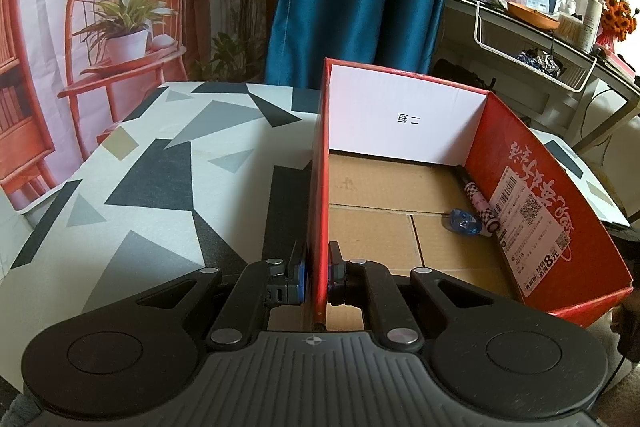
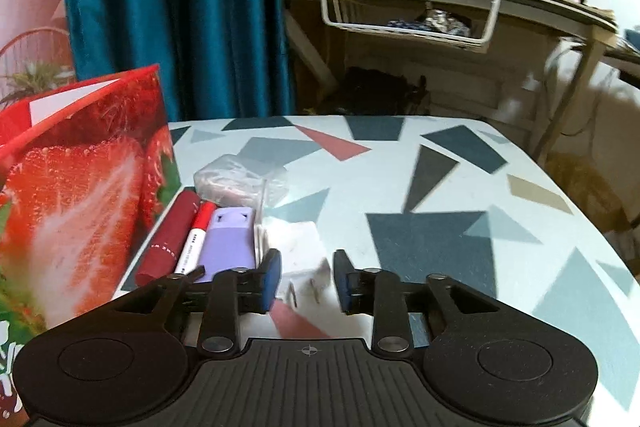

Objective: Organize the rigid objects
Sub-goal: 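Reach the right tool to the white charger plug and grasp it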

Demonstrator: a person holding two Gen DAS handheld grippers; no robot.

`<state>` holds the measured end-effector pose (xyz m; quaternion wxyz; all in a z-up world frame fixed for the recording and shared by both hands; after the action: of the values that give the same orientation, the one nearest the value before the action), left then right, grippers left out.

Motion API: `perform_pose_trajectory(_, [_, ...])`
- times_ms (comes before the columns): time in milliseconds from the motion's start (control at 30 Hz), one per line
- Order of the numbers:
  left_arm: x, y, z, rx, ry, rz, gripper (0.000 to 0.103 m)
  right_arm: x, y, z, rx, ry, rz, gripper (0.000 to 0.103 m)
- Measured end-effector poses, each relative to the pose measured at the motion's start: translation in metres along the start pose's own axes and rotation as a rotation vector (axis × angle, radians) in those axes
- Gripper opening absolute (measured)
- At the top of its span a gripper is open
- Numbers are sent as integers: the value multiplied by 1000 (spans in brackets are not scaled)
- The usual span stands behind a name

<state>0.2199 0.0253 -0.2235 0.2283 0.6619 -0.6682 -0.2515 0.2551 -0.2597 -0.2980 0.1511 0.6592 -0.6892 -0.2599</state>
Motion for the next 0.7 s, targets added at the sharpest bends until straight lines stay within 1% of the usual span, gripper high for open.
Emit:
perform_pose_trajectory(33, [1,0,0,0,-4,-3,10,-2,-4,-1,-11,19,-5,35])
perform_pose_trajectory(133, [1,-1,0,-1,-8,-8,10,-6,-14,-5,-26,69,9,35])
perform_pose_trajectory(400, [1,-1,0,-2,-7,-7,10,-1,-30,1,-55,36,17,36])
perform_pose_trajectory(600, [0,-1,0,-2,-7,-8,10,3,-26,7,-55,6,4,33])
perform_pose_trajectory(700, [0,-2,0,-3,-4,-7,10,9,-21,9,-37,-46,14,33])
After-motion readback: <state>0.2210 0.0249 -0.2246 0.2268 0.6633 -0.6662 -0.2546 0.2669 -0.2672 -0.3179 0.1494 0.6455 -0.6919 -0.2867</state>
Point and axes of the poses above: each gripper's, at about its wrist camera, not at the fingertips, and y roughly against the way its jaws point, x to its right, z to its underside, the point moved 7 cm from there along -y, roughly the way its jaws point, and after that the axes turned 9 degrees about -z, right-handed, at the moved point
